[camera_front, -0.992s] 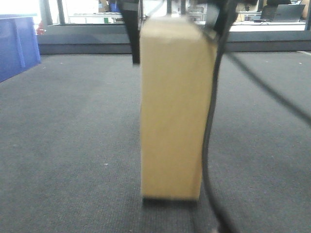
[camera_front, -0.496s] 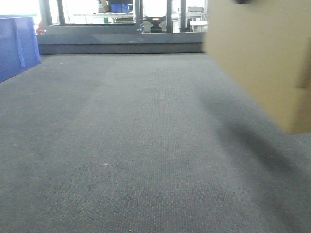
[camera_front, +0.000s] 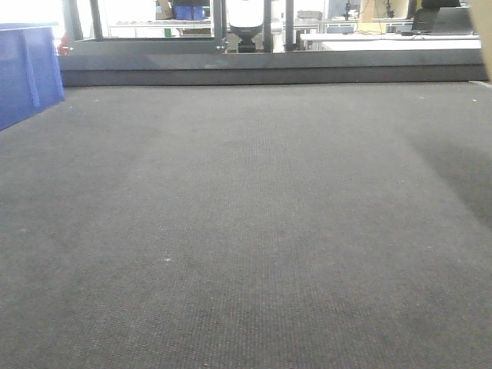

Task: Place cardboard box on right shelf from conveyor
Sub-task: 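Lift the cardboard box off the conveyor with the right gripper, then drive away from the conveyor holding the box in the right gripper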

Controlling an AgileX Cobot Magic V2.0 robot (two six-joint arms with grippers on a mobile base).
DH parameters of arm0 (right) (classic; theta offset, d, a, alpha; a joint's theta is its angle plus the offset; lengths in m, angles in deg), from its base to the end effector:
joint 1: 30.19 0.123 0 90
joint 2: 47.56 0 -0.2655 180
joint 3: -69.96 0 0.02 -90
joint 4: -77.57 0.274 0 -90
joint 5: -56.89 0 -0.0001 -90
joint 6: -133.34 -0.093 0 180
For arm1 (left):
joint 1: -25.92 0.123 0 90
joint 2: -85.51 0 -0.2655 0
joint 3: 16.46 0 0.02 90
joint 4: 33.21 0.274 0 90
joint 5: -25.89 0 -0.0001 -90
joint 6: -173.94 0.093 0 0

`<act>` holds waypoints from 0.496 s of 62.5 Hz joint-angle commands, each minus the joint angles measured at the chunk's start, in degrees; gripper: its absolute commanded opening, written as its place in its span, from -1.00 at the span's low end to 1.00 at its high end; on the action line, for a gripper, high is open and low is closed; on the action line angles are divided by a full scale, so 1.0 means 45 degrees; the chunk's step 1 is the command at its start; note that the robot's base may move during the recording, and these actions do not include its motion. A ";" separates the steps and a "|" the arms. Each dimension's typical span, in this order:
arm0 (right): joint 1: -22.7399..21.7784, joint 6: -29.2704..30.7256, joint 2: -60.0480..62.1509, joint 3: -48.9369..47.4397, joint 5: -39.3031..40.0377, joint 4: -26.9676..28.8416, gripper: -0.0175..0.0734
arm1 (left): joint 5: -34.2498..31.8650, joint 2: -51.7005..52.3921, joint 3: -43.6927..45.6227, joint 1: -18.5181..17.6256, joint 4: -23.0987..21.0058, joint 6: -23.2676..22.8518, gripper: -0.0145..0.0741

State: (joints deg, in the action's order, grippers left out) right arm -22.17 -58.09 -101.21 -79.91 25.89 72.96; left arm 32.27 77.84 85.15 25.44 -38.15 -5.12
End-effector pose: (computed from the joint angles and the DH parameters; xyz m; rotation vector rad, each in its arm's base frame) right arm 0.1958 0.0237 0.3475 0.0171 2.0038 0.1320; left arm 0.1018 -0.0018 0.1932 -0.0417 1.6128 -0.0678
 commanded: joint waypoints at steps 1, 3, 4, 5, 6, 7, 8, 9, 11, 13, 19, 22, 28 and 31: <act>-0.0110 0.0191 0.1326 0.0460 0.1863 -0.0059 0.18 | -0.1067 0.0129 0.0036 -0.0040 -0.0060 -0.0064 -0.94; -0.0110 0.0191 0.1828 0.0764 0.1888 -0.0070 0.18 | -0.1067 0.0129 0.0036 -0.0040 -0.0060 -0.0064 -0.94; -0.0110 0.0191 0.2023 0.0869 0.1888 -0.0069 0.18 | -0.1067 0.0129 0.0036 -0.0040 -0.0060 -0.0064 -0.94; -0.0110 0.0191 0.2220 0.0969 0.1888 -0.0095 0.18 | -0.1067 0.0129 0.0036 -0.0040 -0.0060 -0.0064 -0.94; -0.0110 0.0191 0.2419 0.1063 0.1888 -0.0123 0.18 | -0.1067 0.0129 0.0036 -0.0040 -0.0060 -0.0064 -0.94; -0.0110 0.0191 0.2708 0.1195 0.1888 -0.0158 0.18 | -0.1067 0.0129 0.0036 -0.0040 -0.0060 -0.0064 -0.94; -0.0110 0.0191 0.2897 0.1279 0.1888 -0.0225 0.18 | -0.1067 0.0129 0.0036 -0.0040 -0.0060 -0.0064 -0.94; -0.0110 0.0191 0.3184 0.1401 0.1888 -0.0282 0.18 | -0.1067 0.0129 0.0036 -0.0040 -0.0060 -0.0064 -0.94; -0.0110 0.0191 0.3573 0.1550 0.1873 -0.0439 0.18 | -0.1067 0.0129 0.0036 -0.0040 -0.0060 -0.0064 -0.94; -0.0110 0.0191 0.4041 0.1716 0.1888 -0.0677 0.18 | -0.1067 0.0129 0.0036 -0.0040 -0.0060 -0.0064 -0.94; -0.0098 0.0191 0.5133 0.2034 0.1870 -0.1379 0.18 | -0.1067 0.0129 0.0036 -0.0040 -0.0060 -0.0064 -0.94; -0.0098 0.0191 0.5621 0.2137 0.1870 -0.1618 0.18 | -0.1067 0.0129 0.0036 -0.0040 -0.0060 -0.0064 -0.94; -0.0098 0.0191 0.6270 0.2196 0.1788 -0.1748 0.18 | -0.1067 0.0129 0.0036 -0.0040 -0.0060 -0.0064 -0.94; -0.0098 0.0191 0.6415 0.2197 0.1788 -0.1748 0.18 | -0.1067 0.0129 0.0036 -0.0040 -0.0060 -0.0064 -0.94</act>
State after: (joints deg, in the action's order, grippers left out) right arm -22.39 -57.97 -73.02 -68.52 28.14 66.76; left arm 32.27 77.84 85.15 25.44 -38.15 -5.12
